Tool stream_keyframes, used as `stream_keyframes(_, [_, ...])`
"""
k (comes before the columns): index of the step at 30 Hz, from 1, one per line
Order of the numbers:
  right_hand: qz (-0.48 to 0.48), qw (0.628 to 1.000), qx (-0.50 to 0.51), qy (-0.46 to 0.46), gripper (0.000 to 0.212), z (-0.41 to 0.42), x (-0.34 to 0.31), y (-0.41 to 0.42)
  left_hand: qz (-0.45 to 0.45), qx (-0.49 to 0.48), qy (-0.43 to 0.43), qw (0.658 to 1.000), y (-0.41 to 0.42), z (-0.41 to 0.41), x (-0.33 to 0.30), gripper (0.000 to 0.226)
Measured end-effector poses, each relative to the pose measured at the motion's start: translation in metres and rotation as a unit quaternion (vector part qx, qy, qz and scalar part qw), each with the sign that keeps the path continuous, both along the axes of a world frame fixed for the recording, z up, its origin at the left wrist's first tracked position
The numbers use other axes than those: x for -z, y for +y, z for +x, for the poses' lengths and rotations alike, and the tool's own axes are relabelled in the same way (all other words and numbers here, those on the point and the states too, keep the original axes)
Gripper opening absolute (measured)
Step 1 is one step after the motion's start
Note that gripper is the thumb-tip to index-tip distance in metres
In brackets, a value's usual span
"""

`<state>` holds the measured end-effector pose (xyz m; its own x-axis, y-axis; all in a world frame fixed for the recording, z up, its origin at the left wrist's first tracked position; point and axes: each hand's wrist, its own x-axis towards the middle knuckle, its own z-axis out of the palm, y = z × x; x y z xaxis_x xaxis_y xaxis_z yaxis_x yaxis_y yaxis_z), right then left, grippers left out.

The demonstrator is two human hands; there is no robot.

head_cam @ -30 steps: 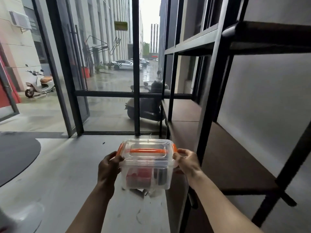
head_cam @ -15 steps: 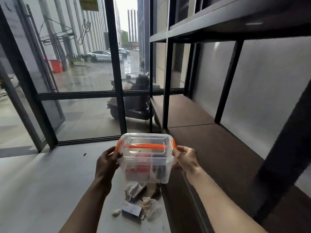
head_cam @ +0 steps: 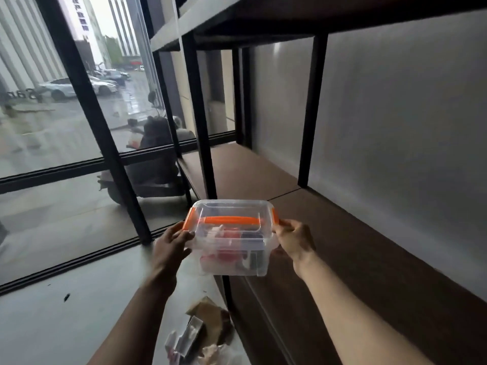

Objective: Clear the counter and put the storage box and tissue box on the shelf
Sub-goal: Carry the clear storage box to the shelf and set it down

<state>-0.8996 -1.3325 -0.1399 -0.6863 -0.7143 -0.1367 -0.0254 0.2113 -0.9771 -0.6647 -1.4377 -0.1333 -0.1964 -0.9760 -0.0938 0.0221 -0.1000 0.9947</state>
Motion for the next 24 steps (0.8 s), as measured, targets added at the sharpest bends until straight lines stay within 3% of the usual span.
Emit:
stream_keyframes(8, [0.023, 0.99, 0.131, -0.044, 0.026, -0.059, 0.024, -0.011, 0.014, 0.153, -0.017, 0.988, -0.073, -0.098, 0.028, 0.044])
stream_keyframes(15, [0.059, 0.956, 0.268, -0.101, 0.039, -0.08, 0.052, -0.017, 0.026, 0.276, -0.049, 0.96, -0.124, -0.171, 0.067, 0.044])
stream_keyframes(20, [0.134, 0.929, 0.333, -0.093, 0.04, -0.08, 0.081, -0.01, 0.038, 0.342, -0.079, 0.935, -0.141, -0.204, 0.097, 0.038])
stream_keyframes(24, [0.18, 0.909, 0.37, -0.072, 0.027, -0.071, 0.1, -0.005, 0.052, 0.382, -0.104, 0.917, -0.144, -0.215, 0.121, 0.041])
